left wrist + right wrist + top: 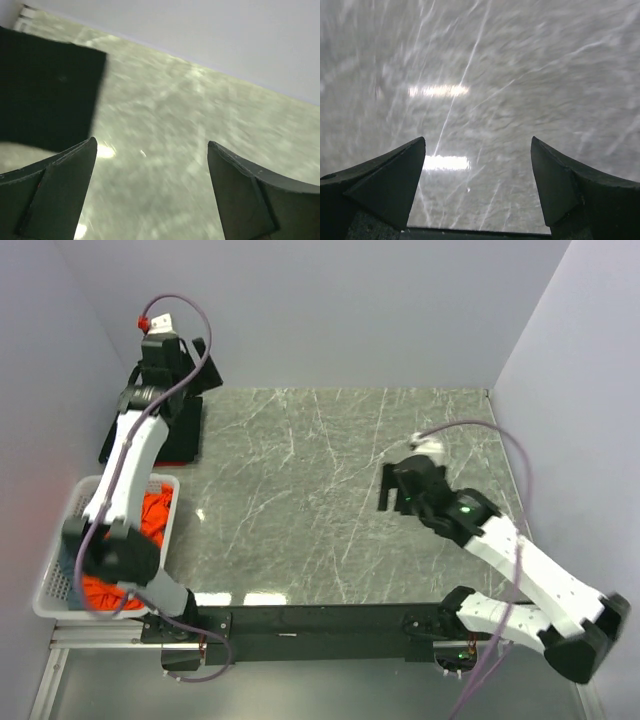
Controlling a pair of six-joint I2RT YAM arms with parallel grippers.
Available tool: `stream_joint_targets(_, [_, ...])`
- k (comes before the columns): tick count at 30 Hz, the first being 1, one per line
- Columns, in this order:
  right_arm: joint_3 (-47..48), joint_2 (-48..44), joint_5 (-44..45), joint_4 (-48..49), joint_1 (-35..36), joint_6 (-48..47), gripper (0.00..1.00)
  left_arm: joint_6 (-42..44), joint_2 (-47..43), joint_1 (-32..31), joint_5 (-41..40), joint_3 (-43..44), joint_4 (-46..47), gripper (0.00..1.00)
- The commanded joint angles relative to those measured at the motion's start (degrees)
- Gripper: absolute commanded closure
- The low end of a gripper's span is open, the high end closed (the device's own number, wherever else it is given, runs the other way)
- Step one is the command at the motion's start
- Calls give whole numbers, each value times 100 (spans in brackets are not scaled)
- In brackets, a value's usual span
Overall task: Fold and stack the t-shirts
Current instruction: Reset both grippers
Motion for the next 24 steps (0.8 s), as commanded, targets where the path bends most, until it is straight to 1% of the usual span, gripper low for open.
stream_joint_targets(1, [488, -810, 1025, -594, -347, 359, 8, -561, -1336, -80, 211, -600, -637, 3])
stream_joint_targets(2, [523, -977, 1105, -620, -375, 377, 8, -597, -1626, -80, 150, -742, -795, 2])
stream_joint_targets(3, [585, -1292, 1219, -690, -392, 395, 7, -624, -2203, -80, 45, -866, -892, 1])
stream_joint_targets(5, [620, -1610, 1413, -691, -393, 334, 6, -668, -2760, -80, -296, -1156, -1163, 1])
stream_joint_targets(6, [620, -1882, 1457, -673, -401, 273, 6, -668, -3285, -80, -403, -1244, -1244, 0])
stream_joint_targets(8, [594, -2112, 1640, -673, -401, 141, 6, -677, -3780, -80, -579, -1481, -1402, 0])
stream_joint_targets(9, [516, -2339, 1677, -630, -401, 62, 6, -694, -4226, -80, -736, -1569, -1542, 1])
stream_joint_targets(11, [401, -2560, 1712, -551, -401, -114, 5, -738, -4668, -80, -974, -1868, -1657, 1])
stream_joint_targets(12, [235, -2813, 1643, -367, -393, -202, 5, -782, -5035, -89, -1349, -1973, -1910, 0])
stream_joint_targets(13, [112, -2973, 1590, -226, -401, -446, 5, -956, -5187, -167, -1571, -2201, -2025, 0])
stream_joint_targets(15, [-230, -3446, 1536, 90, -401, -571, 5, -1124, -5651, -230, -1958, -2483, -2175, 0])
stream_joint_targets(16, [-328, -3605, 1545, 178, -401, -667, 5, -1256, -5802, -256, -2108, -2763, -2211, 1])
stream_joint_targets(18, [-636, -4052, 1746, 407, -401, -721, 5, -1283, -6284, -282, -2100, -3054, -2098, 1])
stream_joint_targets(19, [-706, -4177, 1817, 443, -401, -704, 5, -1214, -6444, -291, -1961, -3299, -1940, 1])
stream_joint_targets(21, [-873, -4467, 1879, 556, -401, -799, 5, -1134, -6830, -300, -1811, -3511, -1746, 1])
stream_joint_targets(24, [-996, -4626, 1941, 549, -401, -791, 4, -1099, -7095, -300, -1635, -3793, -1578, 0])
